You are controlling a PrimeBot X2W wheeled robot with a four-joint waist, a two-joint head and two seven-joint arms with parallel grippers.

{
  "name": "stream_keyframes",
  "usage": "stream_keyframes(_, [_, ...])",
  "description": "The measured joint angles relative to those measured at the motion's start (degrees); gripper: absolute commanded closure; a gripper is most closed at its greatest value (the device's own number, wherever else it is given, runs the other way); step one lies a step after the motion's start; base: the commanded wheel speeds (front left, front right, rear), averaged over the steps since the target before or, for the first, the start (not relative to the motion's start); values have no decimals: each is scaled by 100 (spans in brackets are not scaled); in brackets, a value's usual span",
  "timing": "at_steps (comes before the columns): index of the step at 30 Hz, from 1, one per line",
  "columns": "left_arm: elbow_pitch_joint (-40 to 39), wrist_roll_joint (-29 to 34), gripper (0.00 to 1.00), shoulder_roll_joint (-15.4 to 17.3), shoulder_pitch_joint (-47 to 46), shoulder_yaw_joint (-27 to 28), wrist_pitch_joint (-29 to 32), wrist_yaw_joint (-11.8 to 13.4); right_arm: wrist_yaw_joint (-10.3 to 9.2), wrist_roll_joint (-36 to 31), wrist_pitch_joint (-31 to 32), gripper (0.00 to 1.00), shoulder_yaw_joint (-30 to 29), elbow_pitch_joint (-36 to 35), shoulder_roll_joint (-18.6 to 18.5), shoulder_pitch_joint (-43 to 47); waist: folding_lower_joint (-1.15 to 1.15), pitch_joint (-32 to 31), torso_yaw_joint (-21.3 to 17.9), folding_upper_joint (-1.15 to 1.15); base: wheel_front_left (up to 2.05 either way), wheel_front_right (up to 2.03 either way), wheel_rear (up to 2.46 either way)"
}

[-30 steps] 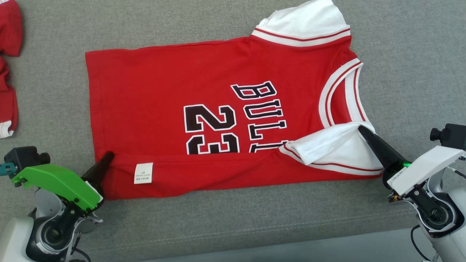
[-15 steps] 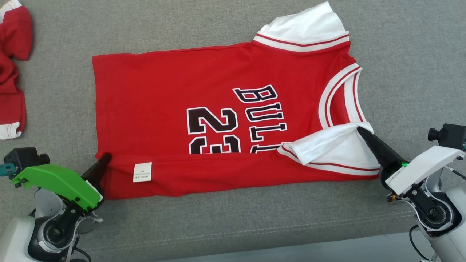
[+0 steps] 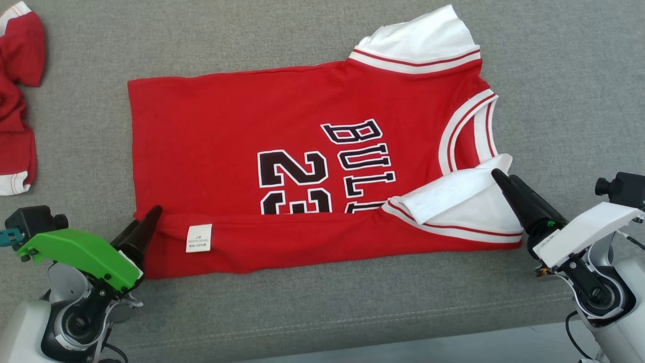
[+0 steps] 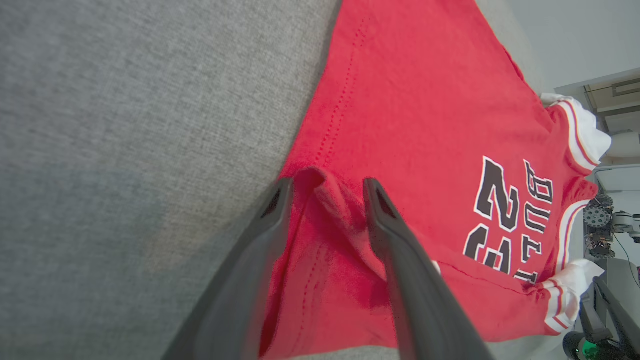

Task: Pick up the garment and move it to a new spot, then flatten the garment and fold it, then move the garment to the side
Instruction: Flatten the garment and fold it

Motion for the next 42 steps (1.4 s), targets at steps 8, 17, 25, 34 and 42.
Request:
stream_keyframes(8, [8,42,0,-96,-8,56,-97,2,0,-75,-208,0,-46,82,43,-58,0,-122,-20,0,0,0,0])
stream_keyframes(17, [16,36,0,-219,36,534,-647,3,0,-174,-804,0,-320,219,145,-38,0,-297,-47,0,0,0,0])
stream_keyframes(25, [-359,-331,0,-809,848,769,-1180,-27,0,-101,-1262,0,-385,42,254,830,0,-618,-63,0,0,0,0])
stream_keyframes(34, [-604,-736,0,-1128,1502,929,-1294,-26,0,67,-1318,0,-194,-169,457,1379,0,-638,-85,0,0,0,0])
stream_keyframes(42, [-616,-1022,0,-1274,1701,929,-1271,-26,0,221,-1412,0,-112,-119,668,1496,0,-554,-69,0,0,0,0])
